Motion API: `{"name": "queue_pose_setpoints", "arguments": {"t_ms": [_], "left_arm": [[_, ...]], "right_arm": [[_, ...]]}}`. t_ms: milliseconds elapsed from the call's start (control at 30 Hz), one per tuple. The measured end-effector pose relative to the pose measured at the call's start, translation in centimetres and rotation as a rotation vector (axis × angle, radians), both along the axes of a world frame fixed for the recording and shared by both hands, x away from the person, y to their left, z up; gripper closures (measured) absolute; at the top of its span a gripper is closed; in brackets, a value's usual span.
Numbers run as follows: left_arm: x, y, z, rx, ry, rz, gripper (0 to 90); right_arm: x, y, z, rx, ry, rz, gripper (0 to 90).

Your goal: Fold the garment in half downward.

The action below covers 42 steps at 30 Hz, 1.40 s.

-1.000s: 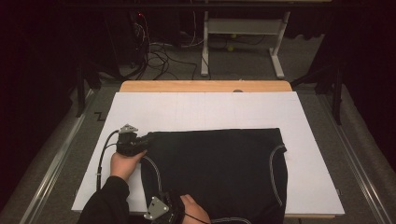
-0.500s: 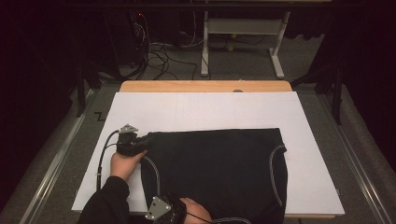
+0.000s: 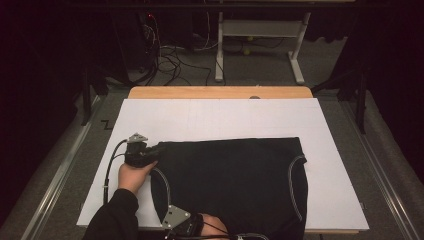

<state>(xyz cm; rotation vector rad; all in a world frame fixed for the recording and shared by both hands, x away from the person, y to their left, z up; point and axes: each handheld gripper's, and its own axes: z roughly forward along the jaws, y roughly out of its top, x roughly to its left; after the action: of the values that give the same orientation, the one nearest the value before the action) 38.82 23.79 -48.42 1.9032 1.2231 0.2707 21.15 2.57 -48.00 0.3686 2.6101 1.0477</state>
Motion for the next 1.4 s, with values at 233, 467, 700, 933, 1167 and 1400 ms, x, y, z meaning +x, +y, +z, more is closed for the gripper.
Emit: {"name": "queue_pose_setpoints", "arguments": {"t_ms": [233,467,700,933,1167,1400], "left_arm": [[0.1,0.1,0.0,-0.01,0.007,0.004,70.0],[0.1,0.1,0.1,-0.016,0.012,0.024,70.1],[0.2,-0.1,0.6,-0.053,-0.007,0.068,70.2],[0.5,-0.2,1.9,-0.11,-0.037,0.094,71.8],[1.0,0.1,2.9,-0.116,-0.023,0.113,71.8],[1.1,0.5,3.1,-0.117,-0.027,0.132,71.9]], "right_arm": [[0.3,-0.2,0.3,0.009,0.006,0.005,80.2],[0.2,-0.6,1.1,0.044,-0.016,-0.004,80.3],[0.4,-1.2,2.5,0.093,-0.049,-0.016,80.3],[0.8,-1.5,4.2,0.127,-0.078,-0.026,80.3],[1.3,-1.2,5.2,0.142,-0.093,-0.024,80.3],[1.6,-0.6,5.5,0.145,-0.094,-0.02,80.3]]}}
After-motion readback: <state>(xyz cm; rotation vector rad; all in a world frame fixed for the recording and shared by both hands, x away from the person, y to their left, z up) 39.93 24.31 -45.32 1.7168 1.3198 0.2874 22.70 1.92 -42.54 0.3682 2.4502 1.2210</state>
